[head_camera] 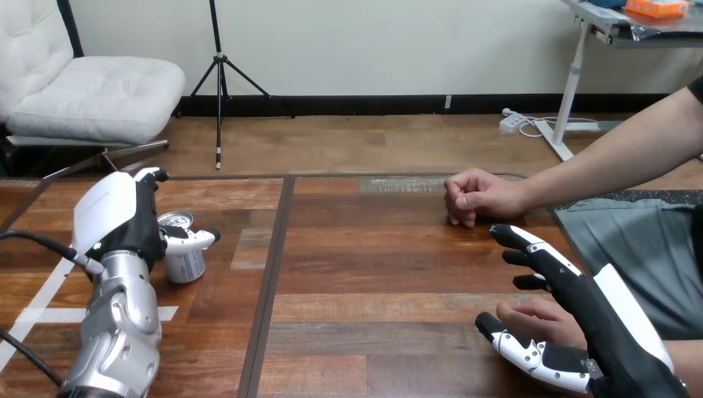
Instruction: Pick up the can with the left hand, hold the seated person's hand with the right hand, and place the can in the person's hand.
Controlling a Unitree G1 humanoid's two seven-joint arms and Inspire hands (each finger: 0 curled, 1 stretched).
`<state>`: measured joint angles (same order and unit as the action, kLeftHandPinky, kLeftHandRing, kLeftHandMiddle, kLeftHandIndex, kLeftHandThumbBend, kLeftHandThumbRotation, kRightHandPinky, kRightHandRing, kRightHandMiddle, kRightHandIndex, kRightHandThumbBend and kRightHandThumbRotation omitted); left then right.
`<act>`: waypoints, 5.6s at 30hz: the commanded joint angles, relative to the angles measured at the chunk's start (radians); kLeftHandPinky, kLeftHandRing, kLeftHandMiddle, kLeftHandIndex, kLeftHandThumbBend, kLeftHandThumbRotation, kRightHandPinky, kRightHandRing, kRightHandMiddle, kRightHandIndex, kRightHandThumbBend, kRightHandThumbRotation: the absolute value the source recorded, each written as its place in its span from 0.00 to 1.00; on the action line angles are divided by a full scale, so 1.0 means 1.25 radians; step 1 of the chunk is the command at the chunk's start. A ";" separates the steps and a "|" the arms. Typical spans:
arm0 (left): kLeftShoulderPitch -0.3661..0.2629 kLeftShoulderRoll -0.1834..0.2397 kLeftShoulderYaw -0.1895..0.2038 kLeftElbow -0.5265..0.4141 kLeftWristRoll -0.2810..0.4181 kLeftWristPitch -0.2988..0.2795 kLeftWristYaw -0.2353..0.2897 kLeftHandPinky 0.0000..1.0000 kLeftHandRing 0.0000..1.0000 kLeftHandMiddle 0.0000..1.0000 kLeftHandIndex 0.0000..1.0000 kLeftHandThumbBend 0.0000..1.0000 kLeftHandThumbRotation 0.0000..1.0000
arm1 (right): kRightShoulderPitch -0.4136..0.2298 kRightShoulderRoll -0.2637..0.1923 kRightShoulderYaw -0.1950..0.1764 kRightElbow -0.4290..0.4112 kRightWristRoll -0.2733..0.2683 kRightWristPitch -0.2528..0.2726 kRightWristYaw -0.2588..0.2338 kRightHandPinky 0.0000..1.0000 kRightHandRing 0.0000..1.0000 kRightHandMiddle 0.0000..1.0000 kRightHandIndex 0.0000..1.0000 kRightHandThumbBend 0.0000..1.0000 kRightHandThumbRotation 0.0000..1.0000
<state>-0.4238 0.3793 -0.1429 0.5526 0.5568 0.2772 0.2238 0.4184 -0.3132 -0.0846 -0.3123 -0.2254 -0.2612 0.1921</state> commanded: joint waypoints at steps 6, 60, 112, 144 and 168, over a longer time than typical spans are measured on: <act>-0.105 0.009 -0.007 0.066 -0.006 -0.024 -0.014 0.70 0.84 0.86 0.86 0.75 0.20 | -0.028 -0.008 -0.010 -0.036 0.014 -0.006 -0.001 0.81 0.89 0.92 0.90 0.43 0.09; -0.146 -0.018 -0.033 0.227 -0.033 -0.064 0.039 0.69 0.80 0.84 0.81 0.81 0.22 | -0.021 -0.020 -0.018 -0.048 0.011 -0.001 0.000 0.77 0.87 0.91 0.89 0.42 0.11; -0.152 -0.039 -0.022 0.339 -0.062 -0.197 0.190 0.64 0.75 0.80 0.77 0.76 0.12 | -0.018 -0.022 -0.024 -0.056 0.017 0.003 0.004 0.77 0.88 0.91 0.89 0.42 0.12; -0.156 -0.048 -0.003 0.418 -0.118 -0.332 0.284 0.53 0.58 0.60 0.61 0.69 0.00 | -0.016 -0.027 -0.028 -0.059 0.003 0.004 0.001 0.79 0.88 0.91 0.89 0.42 0.12; -0.157 -0.055 -0.002 0.437 -0.127 -0.354 0.301 0.45 0.48 0.52 0.57 0.71 0.00 | -0.010 -0.026 -0.036 -0.064 0.011 0.006 0.002 0.80 0.88 0.91 0.88 0.42 0.10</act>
<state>-0.5371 0.3193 -0.1419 1.0936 0.3905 -0.1436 0.5859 0.4357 -0.3228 -0.1033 -0.3392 -0.2157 -0.2484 0.1945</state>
